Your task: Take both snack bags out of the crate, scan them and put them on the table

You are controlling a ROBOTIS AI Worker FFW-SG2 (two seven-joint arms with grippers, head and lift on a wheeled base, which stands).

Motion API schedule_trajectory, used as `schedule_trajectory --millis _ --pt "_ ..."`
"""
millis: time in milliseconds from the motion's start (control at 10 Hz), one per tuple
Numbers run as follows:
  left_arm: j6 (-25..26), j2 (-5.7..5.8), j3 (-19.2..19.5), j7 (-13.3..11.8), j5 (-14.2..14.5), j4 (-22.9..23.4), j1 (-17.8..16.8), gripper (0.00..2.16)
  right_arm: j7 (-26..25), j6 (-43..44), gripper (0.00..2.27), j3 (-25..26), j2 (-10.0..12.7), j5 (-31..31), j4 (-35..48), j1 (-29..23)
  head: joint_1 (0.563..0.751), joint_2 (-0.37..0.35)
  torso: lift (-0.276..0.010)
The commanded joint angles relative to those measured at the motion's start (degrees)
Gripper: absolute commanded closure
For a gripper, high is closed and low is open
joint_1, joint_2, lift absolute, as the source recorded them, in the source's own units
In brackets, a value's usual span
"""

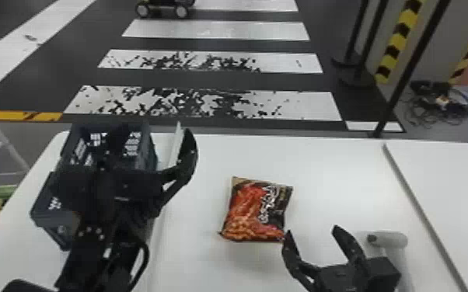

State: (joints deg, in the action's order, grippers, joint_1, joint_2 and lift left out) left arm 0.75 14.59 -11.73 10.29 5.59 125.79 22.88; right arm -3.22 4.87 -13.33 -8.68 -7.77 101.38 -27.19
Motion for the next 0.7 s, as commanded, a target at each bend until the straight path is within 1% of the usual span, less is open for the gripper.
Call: schedule_trajectory --millis 0,100,200,300,400,500,600 --pt "-9.9 1.23 1.9 -0.6 -1.4 0.3 4.2 0.04 0.1 -5.4 0.07 0.8 0.6 -1.2 2.5 0.8 0.695 0.032 -0.094" --pt "-15.4 1.67 3.0 -0.6 -2.2 0.5 7.2 0.04 0.1 -9.6 0.07 1.7 0.9 -2.4 4.9 1.0 0.695 0.039 -0.094" --pt "-17.7 2.19 3.9 -0.6 -2.2 0.4 9.2 0.04 0.1 -13.8 0.07 2.7 1.2 -3.3 7.3 1.1 0.695 0.048 -0.094" --pt "-18.9 2.63 4.4 -0.8 -2.2 0.2 10.5 0.04 0.1 -22.1 0.07 3.9 1.7 -4.8 10.5 1.2 0.695 0.055 -0.094" --pt "-21.2 2.54 5.1 -0.8 -2.2 -0.3 11.7 0.04 0.1 -31.4 0.07 5.0 2.1 -7.0 12.9 2.1 0.695 0.059 -0.094" --pt "-23.6 2.46 5.5 -1.3 -2.2 -1.0 12.7 0.05 2.1 -37.0 0.08 6.0 2.9 -7.9 14.2 2.9 0.695 0.061 -0.094" --pt "-26.4 2.28 5.8 -1.7 -2.1 -2.5 13.5 0.06 3.7 -41.7 0.09 6.8 3.5 -9.3 15.2 3.8 0.695 0.081 -0.094"
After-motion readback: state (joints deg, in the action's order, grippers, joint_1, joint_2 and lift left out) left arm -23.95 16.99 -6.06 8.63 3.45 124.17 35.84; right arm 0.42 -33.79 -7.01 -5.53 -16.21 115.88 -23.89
